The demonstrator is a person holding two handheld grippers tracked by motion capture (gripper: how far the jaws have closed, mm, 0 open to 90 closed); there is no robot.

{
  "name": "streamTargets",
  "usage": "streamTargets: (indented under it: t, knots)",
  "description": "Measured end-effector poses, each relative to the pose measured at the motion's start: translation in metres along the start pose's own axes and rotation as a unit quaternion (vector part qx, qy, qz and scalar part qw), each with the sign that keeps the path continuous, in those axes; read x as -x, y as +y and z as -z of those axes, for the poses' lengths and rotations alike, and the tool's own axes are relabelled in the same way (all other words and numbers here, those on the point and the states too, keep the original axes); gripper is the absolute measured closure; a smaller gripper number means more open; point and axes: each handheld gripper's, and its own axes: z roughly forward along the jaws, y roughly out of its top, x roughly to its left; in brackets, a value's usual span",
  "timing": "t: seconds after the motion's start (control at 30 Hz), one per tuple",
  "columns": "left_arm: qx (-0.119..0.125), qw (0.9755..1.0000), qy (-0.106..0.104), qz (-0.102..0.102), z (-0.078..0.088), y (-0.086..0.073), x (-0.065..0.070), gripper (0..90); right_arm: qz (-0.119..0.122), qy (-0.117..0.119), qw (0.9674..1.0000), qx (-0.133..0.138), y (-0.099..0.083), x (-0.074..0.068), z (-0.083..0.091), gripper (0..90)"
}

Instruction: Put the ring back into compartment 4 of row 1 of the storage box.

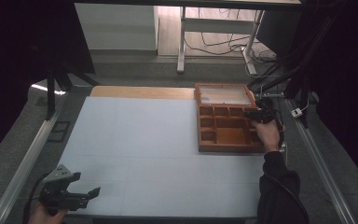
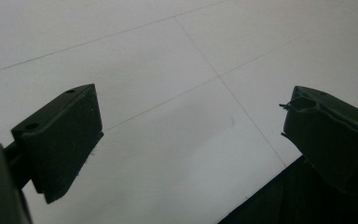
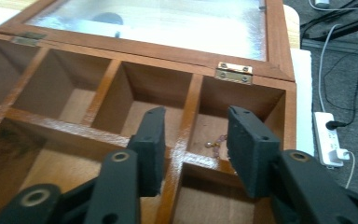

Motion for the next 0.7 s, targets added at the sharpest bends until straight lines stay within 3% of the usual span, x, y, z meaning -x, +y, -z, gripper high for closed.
streamTargets:
  t: [0.43,0.7]
  knots:
    - [-0.001,1.0,0.001,0.001,0.0,0.0,0.0,4.5,-0.011,0.04,0.9991,0.005,-0.009,-0.005,0.017,32.4]
    - [0.0,1.0,0.001,0.001,0.0,0.0,0.0,4.5,0.005,0.064,0.9979,0.006,-0.017,-0.018,0.024,20.7]
